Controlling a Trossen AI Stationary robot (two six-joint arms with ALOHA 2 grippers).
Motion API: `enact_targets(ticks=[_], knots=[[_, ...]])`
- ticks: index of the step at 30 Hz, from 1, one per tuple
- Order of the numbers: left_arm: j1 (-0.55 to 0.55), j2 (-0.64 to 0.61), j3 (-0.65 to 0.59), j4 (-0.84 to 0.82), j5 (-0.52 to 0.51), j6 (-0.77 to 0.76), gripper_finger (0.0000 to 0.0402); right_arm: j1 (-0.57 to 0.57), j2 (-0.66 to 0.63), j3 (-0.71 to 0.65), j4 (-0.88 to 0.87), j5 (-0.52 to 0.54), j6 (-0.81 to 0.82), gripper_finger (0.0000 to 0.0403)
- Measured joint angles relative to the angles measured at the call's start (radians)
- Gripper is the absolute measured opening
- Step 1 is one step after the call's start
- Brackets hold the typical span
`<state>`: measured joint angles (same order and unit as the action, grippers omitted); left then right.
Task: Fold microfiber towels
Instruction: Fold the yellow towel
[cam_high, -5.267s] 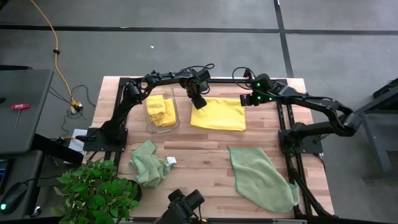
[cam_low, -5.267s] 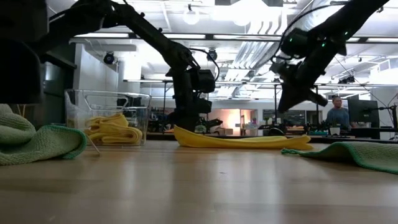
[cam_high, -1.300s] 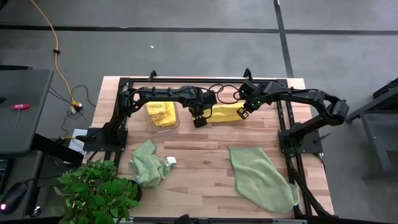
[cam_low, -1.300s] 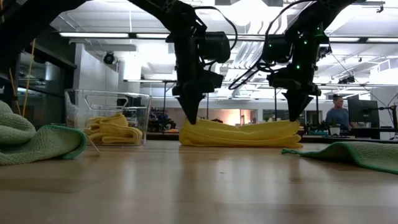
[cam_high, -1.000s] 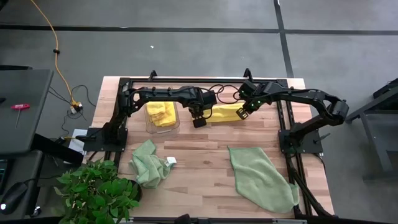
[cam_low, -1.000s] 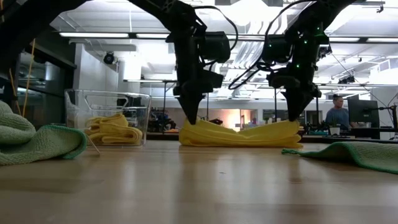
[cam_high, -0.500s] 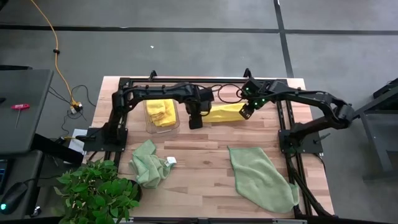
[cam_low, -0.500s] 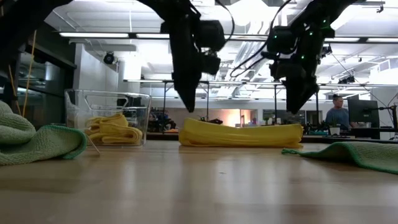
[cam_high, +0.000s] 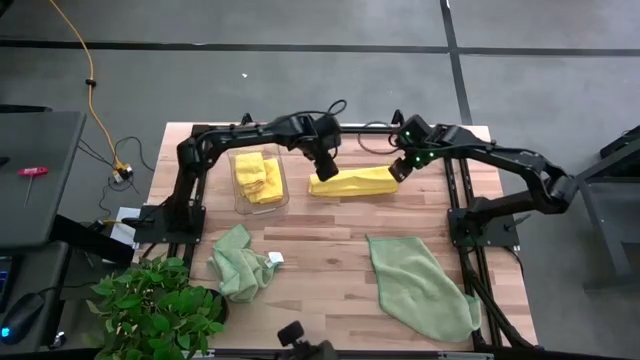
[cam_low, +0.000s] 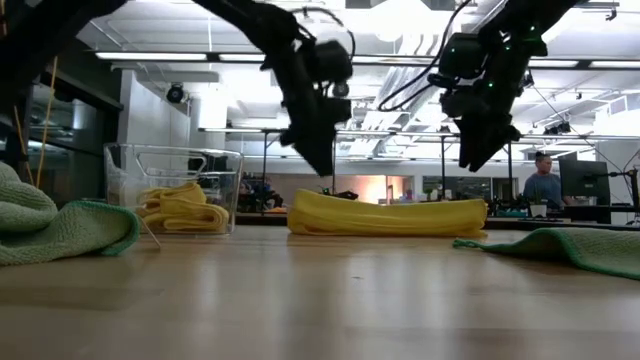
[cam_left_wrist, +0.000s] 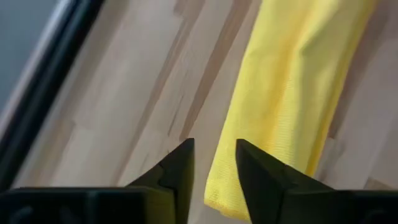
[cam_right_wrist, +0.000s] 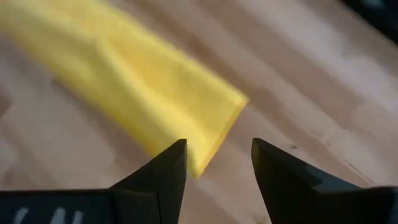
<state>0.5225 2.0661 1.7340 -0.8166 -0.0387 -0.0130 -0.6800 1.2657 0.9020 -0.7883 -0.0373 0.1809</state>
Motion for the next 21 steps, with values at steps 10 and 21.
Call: enact_targets(ticks=[10, 21], knots=[[-0.008, 0.083, 0.000, -0.032, 0.041, -0.083, 0.0011, -0.060, 0.131, 0.000, 0.105, 0.029, 0.202, 0.0171], [-0.085, 0.084, 0.000, -0.071, 0.180, -0.081, 0.0002, -0.037, 0.192, -0.001, 0.108, 0.018, 0.206, 0.0171]])
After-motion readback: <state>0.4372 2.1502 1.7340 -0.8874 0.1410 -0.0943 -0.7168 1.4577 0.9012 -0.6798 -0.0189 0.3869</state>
